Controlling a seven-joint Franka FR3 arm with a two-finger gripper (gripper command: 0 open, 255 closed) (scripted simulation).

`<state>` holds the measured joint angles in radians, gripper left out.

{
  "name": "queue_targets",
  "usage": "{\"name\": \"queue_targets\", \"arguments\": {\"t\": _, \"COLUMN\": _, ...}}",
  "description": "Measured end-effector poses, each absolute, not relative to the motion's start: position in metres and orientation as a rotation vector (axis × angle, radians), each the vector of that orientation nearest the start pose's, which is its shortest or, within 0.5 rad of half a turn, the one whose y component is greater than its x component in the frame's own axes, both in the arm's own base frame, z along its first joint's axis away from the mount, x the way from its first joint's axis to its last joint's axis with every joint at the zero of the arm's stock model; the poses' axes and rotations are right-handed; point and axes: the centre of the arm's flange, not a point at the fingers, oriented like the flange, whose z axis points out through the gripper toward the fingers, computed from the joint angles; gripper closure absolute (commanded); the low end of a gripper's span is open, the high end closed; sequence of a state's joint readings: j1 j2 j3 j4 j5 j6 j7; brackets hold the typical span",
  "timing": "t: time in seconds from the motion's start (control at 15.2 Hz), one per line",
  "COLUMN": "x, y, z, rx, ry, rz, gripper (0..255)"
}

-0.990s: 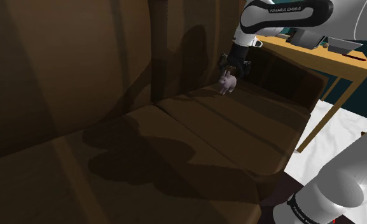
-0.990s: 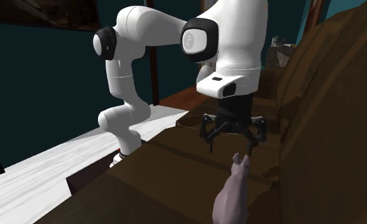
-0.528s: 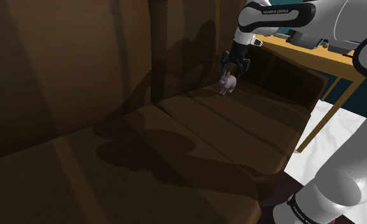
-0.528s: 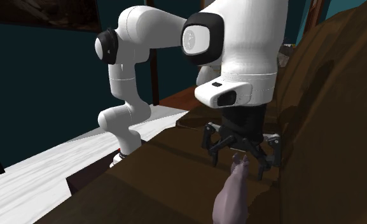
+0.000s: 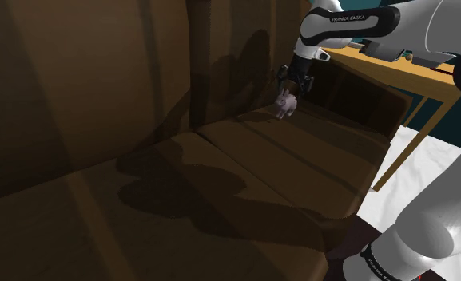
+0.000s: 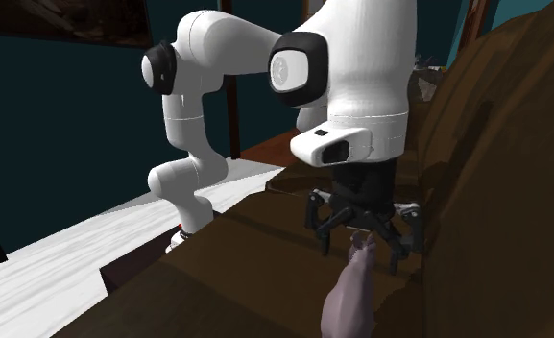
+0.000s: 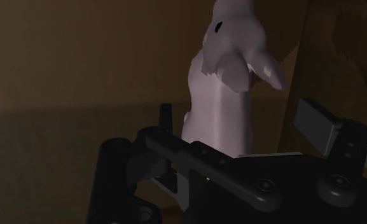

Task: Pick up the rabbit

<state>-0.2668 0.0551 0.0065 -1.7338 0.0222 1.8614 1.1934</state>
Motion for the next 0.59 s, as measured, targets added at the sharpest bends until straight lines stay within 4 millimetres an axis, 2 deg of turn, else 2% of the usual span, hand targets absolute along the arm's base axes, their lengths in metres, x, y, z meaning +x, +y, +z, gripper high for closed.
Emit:
{"name": "queue_targets", "arguments": {"t": 0.13, "x": 0.575, "y": -0.151, "z": 0.511, "rx": -2.303, "ry": 2.076, "rz": -0.061, "gripper": 255}}
{"name": "queue_targets", "arguments": {"t": 0.2, "x": 0.575, "y": -0.152, "z": 0.502, "rx": -2.304, "ry": 2.083, "rz": -0.051, "gripper": 255}}
{"name": "queue_targets", "arguments": {"t": 0.59, "x": 0.575, "y": -0.153, "z": 0.49, "rx": -2.306, "ry": 2.084, "rz": -0.044, "gripper": 255}}
